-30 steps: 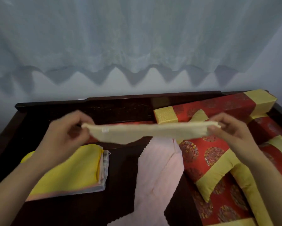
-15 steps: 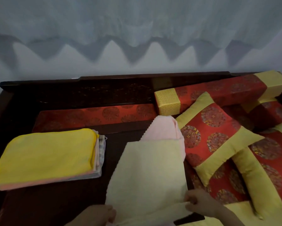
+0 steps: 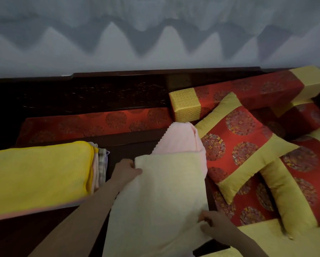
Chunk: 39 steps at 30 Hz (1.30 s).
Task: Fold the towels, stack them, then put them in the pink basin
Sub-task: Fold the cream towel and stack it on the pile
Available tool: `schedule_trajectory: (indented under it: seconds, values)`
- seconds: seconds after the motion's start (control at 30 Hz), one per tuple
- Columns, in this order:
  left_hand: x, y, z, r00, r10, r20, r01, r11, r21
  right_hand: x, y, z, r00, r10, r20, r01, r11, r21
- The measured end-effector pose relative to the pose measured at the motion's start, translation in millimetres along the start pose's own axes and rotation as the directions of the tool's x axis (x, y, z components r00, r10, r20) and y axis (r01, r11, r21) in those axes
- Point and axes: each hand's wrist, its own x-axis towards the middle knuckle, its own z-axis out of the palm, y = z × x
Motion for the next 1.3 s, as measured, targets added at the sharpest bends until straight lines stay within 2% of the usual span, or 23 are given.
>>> schedule_trajectory:
  seconds: [0.03,0.1,0.17,0.23,0.27,0.33,0.47,0.57,0.7,0.83,0.9,0.97,1.03,1.1,1.13,1.17,1.23,1.27,1.3]
  values:
    - [-3,4,0,0.998,-0.030,0.062,0.038,0.991,-0.128,-1,-3,0,1.000,-0.003,-0.006,0.003,1.000,0.010]
    - [-8,9,-3,0.952,-0.112,0.284,0.231,0.875,-0.426,-3,-7,-1,1.000,-0.019,0.003,0.019,1.000,0.025]
    - [-8,8,-6,0.885,-0.045,0.463,0.341,0.739,-0.581,-3,-10,-3,1.000,-0.021,0.016,0.021,1.000,0.019]
    - [-1,2,-8,0.864,0.046,0.502,0.363,0.633,-0.683,-3,-11,-4,1.000,-0.023,0.020,0.023,1.000,0.016]
    - [3,-4,-8,0.865,0.048,0.499,0.377,0.594,-0.710,-2,-10,-4,1.000,-0.025,0.019,0.025,1.000,0.018]
    - [3,-11,-5,0.865,-0.011,0.502,0.415,0.578,-0.703,-2,-10,-4,0.999,-0.029,0.023,0.029,0.999,0.014]
    - [-10,-10,5,0.841,-0.217,0.495,0.483,0.715,-0.507,-3,-9,-4,0.999,-0.030,0.042,0.029,0.999,0.015]
    - [-15,-5,10,0.886,-0.251,0.389,0.419,0.793,-0.442,-3,-10,-4,0.999,-0.030,0.045,0.029,1.000,0.011]
    - [-19,13,14,0.916,-0.209,0.343,0.367,0.784,-0.501,-4,-11,-4,0.998,-0.035,0.044,0.035,0.999,-0.004]
    - [-23,14,3,0.853,-0.237,0.466,0.480,0.707,-0.519,-4,-11,-4,0.998,-0.036,0.045,0.037,0.999,-0.026]
    - [-21,9,-7,0.850,-0.236,0.472,0.487,0.694,-0.530,-4,-12,-5,0.998,-0.042,0.044,0.043,0.999,-0.033]
    - [-14,2,-16,0.908,-0.245,0.341,0.408,0.705,-0.580,-4,-12,-5,0.998,-0.046,0.050,0.048,0.998,-0.040]
    - [-9,-11,-24,0.962,-0.268,0.047,0.232,0.716,-0.659,-4,-11,-4,0.997,-0.044,0.060,0.046,0.998,-0.034]
    - [-4,-29,-30,0.921,-0.279,-0.272,0.023,0.735,-0.677,-3,-9,-1,0.999,-0.027,0.044,0.028,0.999,-0.017]
    - [-3,-35,-31,0.886,-0.246,-0.392,-0.065,0.773,-0.631,-3,-9,-1,0.999,-0.022,0.035,0.022,1.000,-0.009]
    - [-6,-38,-32,0.863,-0.155,-0.481,-0.155,0.824,-0.545,-3,-10,0,0.999,-0.018,0.035,0.018,1.000,-0.009]
    - [-21,-40,-33,0.820,0.138,-0.555,-0.322,0.914,-0.248,-4,-13,-1,0.999,-0.015,0.044,0.015,1.000,-0.001]
    - [-32,-42,-29,0.794,0.275,-0.542,-0.376,0.923,-0.084,-5,-13,-2,0.998,-0.009,0.060,0.009,1.000,0.007]
    - [-48,-47,-25,0.803,0.384,-0.457,-0.416,0.909,0.033,-6,-13,-3,0.997,-0.013,0.074,0.013,1.000,0.010]
